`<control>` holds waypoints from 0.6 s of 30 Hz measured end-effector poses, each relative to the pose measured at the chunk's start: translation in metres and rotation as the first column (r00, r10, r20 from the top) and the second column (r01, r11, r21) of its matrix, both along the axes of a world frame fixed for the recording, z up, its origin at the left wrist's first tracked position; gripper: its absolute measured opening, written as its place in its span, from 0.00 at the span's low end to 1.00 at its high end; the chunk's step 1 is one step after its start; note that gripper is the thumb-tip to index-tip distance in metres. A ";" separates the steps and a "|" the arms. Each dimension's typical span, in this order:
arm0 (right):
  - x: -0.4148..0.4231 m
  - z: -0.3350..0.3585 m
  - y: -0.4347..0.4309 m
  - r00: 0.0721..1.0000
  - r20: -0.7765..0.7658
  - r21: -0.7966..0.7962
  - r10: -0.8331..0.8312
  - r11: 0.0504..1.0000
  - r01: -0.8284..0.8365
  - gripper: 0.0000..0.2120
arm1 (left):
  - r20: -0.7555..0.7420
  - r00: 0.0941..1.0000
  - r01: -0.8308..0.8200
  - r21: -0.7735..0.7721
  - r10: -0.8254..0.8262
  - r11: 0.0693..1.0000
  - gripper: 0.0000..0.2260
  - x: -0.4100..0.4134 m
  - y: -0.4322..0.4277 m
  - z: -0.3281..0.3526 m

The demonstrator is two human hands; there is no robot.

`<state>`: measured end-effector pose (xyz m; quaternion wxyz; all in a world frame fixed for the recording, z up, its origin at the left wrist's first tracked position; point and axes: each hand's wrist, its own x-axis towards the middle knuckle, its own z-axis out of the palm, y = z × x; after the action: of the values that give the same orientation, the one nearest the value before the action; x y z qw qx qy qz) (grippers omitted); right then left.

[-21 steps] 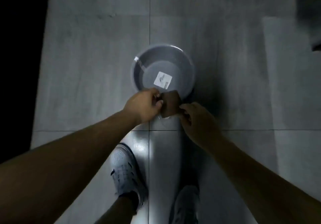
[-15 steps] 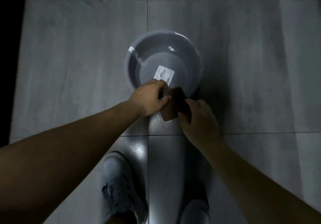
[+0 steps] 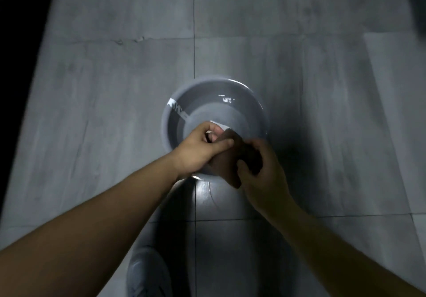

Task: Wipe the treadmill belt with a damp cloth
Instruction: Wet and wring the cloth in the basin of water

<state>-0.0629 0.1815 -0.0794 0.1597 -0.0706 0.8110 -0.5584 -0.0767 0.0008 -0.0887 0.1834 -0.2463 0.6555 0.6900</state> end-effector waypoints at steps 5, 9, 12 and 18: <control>-0.065 -0.013 -0.014 0.999 -0.043 -0.026 0.033 0.999 -0.034 0.16 | -0.036 0.992 -0.116 0.085 0.119 0.990 0.14 -0.016 -0.020 0.003; -0.088 -0.030 -0.018 0.979 0.069 0.044 0.193 0.979 -0.197 0.21 | -0.049 0.998 -0.041 0.088 0.045 0.995 0.17 -0.019 -0.028 -0.007; -0.101 -0.040 -0.019 0.920 0.108 0.267 0.376 0.881 -0.391 0.35 | -0.044 0.998 0.030 -0.101 -0.035 0.994 0.25 -0.019 -0.024 -0.018; -0.122 -0.054 -0.035 0.873 0.126 0.378 0.472 0.791 -0.482 0.21 | 0.022 0.959 0.252 -0.526 -0.283 0.812 0.18 -0.020 -0.034 -0.032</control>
<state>-0.1847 0.1463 -0.1336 0.3161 -0.2318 0.8610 -0.3241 -0.0964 -0.0329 -0.1203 0.1855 -0.1725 0.8514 0.4592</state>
